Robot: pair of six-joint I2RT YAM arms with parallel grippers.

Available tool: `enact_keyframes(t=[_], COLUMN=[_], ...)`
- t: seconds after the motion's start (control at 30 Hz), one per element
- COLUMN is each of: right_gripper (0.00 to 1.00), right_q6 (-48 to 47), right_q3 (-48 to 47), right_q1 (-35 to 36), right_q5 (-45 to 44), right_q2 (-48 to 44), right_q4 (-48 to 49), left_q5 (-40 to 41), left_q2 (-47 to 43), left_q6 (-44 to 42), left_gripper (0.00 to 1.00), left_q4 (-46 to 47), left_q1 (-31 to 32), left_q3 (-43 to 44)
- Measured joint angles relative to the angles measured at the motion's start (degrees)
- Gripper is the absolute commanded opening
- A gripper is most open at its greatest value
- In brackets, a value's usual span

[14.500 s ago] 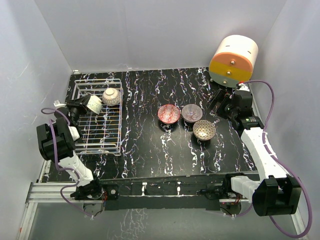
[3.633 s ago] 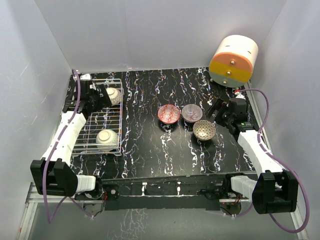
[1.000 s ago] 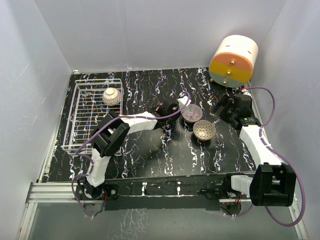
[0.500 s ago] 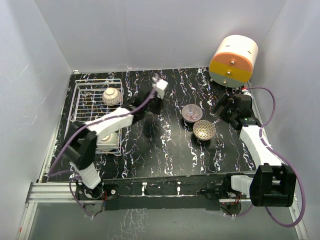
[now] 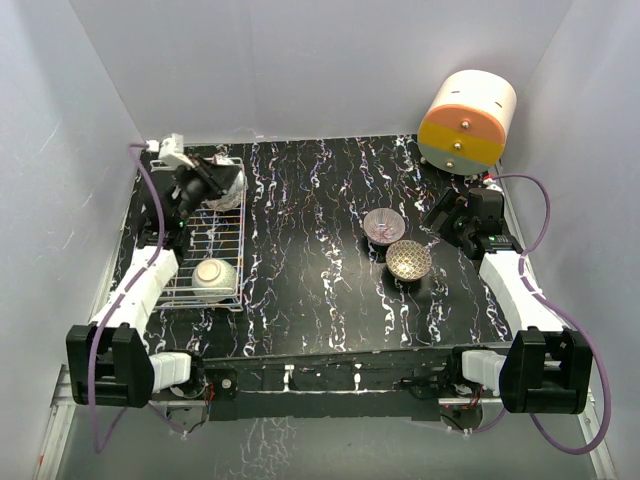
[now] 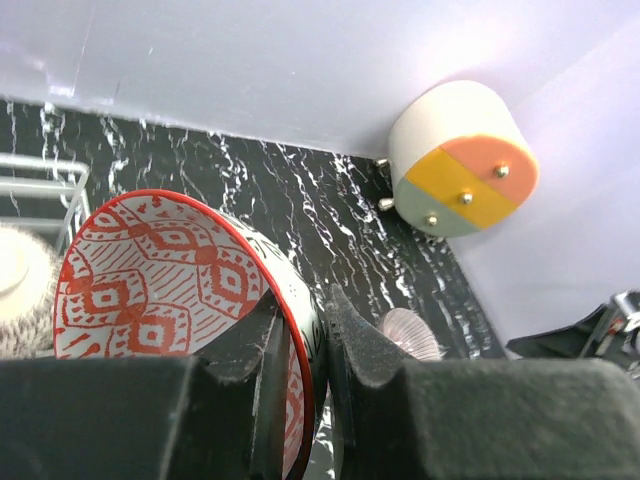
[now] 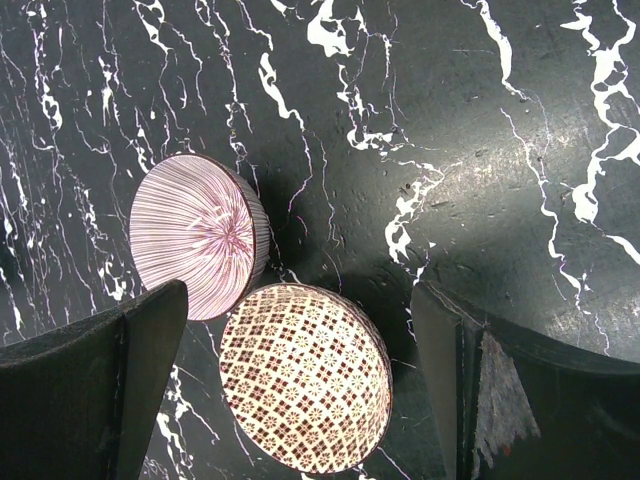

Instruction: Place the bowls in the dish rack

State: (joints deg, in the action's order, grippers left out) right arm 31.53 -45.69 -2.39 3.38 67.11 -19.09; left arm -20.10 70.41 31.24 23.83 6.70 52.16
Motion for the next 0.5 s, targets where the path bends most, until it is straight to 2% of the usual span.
enact_keyframes(t=[0.17,0.27,0.5], right_gripper=[0.98,0.98,0.98], right_q6=[0.0,-0.1,-0.1], right_q3=[0.1,0.1,0.1], right_q1=[0.0,0.0,0.0], right_q5=[0.5,1.0,1.2], right_q2=[-0.1,-0.2,-0.2], right_q4=[0.0,0.0,-0.1], left_q5=[-6.6,-10.4,-16.2], left_q2=[1.0,4.2,8.9], left_q6=[14.7,25.3,40.2], left_gripper=[0.0,0.0,0.0], left_q4=[9.1,19.3,32.3], left_q1=[-9.1,-13.7,-22.3], left_q3=[-8.0,-12.9,-21.4])
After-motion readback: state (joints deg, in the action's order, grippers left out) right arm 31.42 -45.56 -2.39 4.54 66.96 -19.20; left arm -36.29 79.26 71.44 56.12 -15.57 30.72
